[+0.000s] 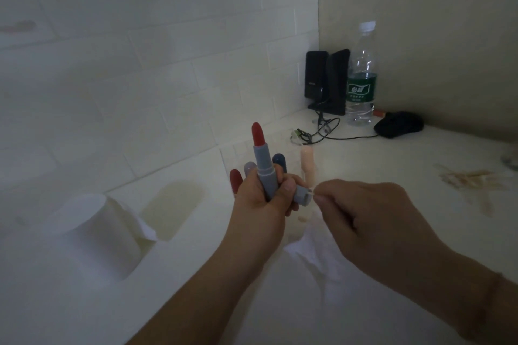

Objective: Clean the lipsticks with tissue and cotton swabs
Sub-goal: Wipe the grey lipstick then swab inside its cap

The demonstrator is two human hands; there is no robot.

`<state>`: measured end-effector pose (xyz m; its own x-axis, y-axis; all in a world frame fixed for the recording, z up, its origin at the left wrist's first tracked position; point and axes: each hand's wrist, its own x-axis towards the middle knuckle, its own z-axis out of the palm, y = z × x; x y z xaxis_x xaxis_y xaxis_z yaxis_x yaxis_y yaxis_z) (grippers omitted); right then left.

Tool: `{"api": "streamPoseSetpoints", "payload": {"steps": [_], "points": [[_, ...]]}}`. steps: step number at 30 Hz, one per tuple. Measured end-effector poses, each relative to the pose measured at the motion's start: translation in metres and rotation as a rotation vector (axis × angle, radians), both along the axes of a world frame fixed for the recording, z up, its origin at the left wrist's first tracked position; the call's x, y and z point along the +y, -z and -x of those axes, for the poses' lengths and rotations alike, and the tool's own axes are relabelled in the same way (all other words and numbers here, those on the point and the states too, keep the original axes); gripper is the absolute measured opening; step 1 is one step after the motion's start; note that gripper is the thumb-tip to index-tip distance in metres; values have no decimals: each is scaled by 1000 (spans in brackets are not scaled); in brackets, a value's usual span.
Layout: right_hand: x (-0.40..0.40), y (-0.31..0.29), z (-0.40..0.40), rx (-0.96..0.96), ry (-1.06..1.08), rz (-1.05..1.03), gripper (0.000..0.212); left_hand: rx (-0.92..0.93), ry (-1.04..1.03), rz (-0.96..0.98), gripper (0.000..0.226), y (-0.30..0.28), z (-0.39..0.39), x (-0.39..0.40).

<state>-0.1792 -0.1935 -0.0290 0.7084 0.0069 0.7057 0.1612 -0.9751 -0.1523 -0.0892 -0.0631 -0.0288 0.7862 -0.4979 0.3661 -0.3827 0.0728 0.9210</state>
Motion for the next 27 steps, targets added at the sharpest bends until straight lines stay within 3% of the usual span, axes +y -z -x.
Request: {"api": "streamPoseSetpoints", "payload": {"steps": [2,7,11,27], "points": [[-1,-2,0,11,31,-13,24,-11,12,19,19,0,0,0],[2,2,-1,17,-54,-25,24,-8,15,60,23,-2,1,2],[-2,-2,-1,-33,-21,-55,26,15,46,64,7,1,-1,0],[-3,9,-6,-20,-60,14,34,31,45,83,16,1,-2,1]]}}
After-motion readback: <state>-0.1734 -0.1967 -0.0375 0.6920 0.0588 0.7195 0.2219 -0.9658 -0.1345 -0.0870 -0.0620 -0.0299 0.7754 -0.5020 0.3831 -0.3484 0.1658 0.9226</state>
